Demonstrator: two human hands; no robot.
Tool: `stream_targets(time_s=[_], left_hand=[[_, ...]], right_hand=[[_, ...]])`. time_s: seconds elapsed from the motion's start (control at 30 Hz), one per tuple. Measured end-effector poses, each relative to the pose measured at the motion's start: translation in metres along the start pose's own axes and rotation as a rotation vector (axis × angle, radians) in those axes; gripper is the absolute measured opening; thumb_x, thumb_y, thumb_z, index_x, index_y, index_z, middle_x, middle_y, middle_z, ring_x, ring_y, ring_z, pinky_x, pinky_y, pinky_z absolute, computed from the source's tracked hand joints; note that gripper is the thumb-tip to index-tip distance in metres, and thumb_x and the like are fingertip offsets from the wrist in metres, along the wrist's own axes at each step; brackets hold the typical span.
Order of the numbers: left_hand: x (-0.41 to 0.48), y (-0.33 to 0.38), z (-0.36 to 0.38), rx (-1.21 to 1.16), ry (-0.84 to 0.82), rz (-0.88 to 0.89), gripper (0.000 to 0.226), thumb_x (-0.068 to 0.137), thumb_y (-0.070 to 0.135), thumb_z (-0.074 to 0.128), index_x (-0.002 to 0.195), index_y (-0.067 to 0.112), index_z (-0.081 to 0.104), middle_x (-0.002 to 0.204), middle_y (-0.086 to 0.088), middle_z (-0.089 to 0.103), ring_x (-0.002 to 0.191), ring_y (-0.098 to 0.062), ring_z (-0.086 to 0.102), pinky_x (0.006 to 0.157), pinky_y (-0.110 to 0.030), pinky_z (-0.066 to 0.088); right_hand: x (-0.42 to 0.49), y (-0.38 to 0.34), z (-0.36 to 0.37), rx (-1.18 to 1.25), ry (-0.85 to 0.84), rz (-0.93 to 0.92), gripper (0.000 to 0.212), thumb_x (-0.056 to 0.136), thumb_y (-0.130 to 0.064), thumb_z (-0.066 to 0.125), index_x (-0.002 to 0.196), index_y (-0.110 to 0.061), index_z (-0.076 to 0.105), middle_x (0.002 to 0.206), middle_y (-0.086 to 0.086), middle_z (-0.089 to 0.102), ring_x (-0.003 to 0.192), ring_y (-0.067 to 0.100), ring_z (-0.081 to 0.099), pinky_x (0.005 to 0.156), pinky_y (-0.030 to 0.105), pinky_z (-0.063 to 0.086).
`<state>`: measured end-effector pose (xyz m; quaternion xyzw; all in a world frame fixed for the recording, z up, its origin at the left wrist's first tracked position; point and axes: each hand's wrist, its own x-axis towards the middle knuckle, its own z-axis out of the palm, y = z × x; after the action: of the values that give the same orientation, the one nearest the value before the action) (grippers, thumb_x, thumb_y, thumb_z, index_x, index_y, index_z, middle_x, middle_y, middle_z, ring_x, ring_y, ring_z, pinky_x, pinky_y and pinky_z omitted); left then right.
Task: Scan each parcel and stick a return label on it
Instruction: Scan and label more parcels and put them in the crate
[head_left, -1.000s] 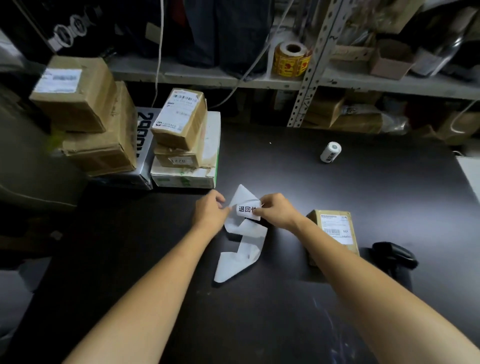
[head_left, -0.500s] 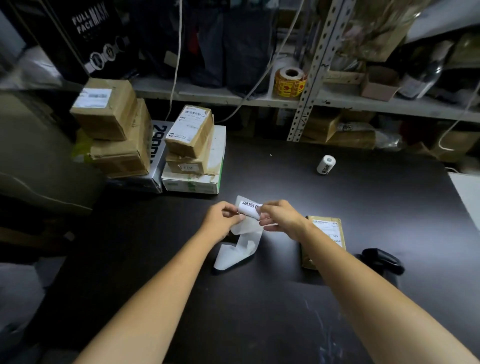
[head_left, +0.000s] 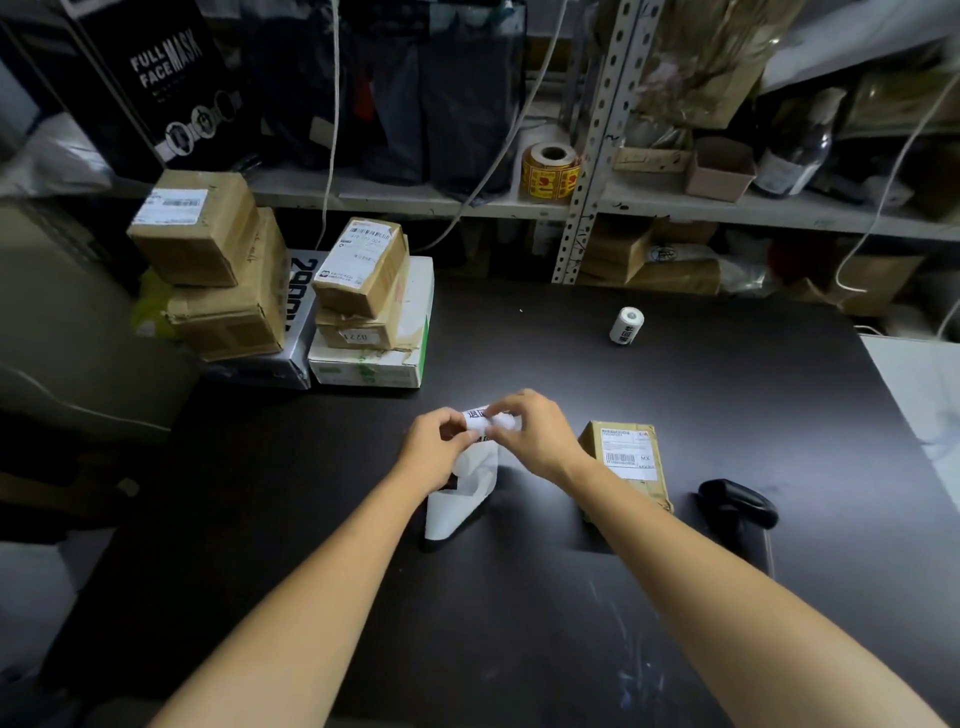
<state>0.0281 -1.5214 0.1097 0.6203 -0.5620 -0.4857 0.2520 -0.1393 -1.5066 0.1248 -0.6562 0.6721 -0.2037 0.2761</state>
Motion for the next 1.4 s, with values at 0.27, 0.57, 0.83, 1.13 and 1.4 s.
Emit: stream_targets(time_s=[0.27,0.57,0.83,1.13,1.4], left_hand=[[-0.011,-0.003,-0.001,-0.072,0.007,0.001,0.010,0.081,0.005,0.076,0.083,0.011,0.067,0.083,0.000,0.069,0.070,-0.005,0.062,0.061,-0.018,0.047],[-0.016,-0.006,-0.006,-0.096,-0.071,0.018,0.019,0.083,-0.007,0.070,0.100,0.002,0.071,0.091,-0.010,0.069,0.084,-0.016,0.062,0.081,-0.021,0.048],[-0.015,-0.008,-0.013,-0.063,-0.094,-0.002,0.023,0.081,-0.005,0.072,0.101,0.006,0.073,0.095,-0.007,0.072,0.088,-0.015,0.065,0.083,-0.023,0.050],[-0.012,-0.028,-0.034,0.102,0.002,-0.046,0.016,0.085,-0.001,0.069,0.095,0.011,0.074,0.095,-0.005,0.073,0.090,-0.018,0.065,0.080,-0.024,0.049],[-0.006,-0.007,-0.016,0.352,0.142,-0.032,0.045,0.087,0.020,0.068,0.131,0.018,0.058,0.135,-0.012,0.048,0.123,-0.031,0.049,0.103,-0.036,0.041]], right_hand=[[-0.009,-0.008,0.008,-0.117,0.037,-0.096,0.016,0.093,-0.029,0.065,0.104,-0.024,0.075,0.111,-0.002,0.069,0.104,0.018,0.059,0.084,0.032,0.050],[-0.012,-0.018,0.006,-0.189,-0.049,-0.135,0.021,0.096,-0.030,0.061,0.104,-0.017,0.076,0.100,0.004,0.073,0.090,0.022,0.065,0.079,0.041,0.054],[-0.009,-0.021,0.014,-0.181,-0.091,-0.064,0.021,0.096,-0.019,0.051,0.102,-0.013,0.070,0.099,0.006,0.071,0.091,0.028,0.063,0.078,0.041,0.053],[-0.009,0.004,-0.022,0.052,0.138,0.243,0.014,0.094,-0.023,0.053,0.089,-0.017,0.064,0.084,0.001,0.070,0.078,0.025,0.065,0.073,0.033,0.051],[-0.045,0.039,-0.074,0.217,0.246,0.364,0.012,0.093,-0.017,0.060,0.096,-0.016,0.072,0.083,0.001,0.074,0.076,0.020,0.071,0.078,0.041,0.059]])
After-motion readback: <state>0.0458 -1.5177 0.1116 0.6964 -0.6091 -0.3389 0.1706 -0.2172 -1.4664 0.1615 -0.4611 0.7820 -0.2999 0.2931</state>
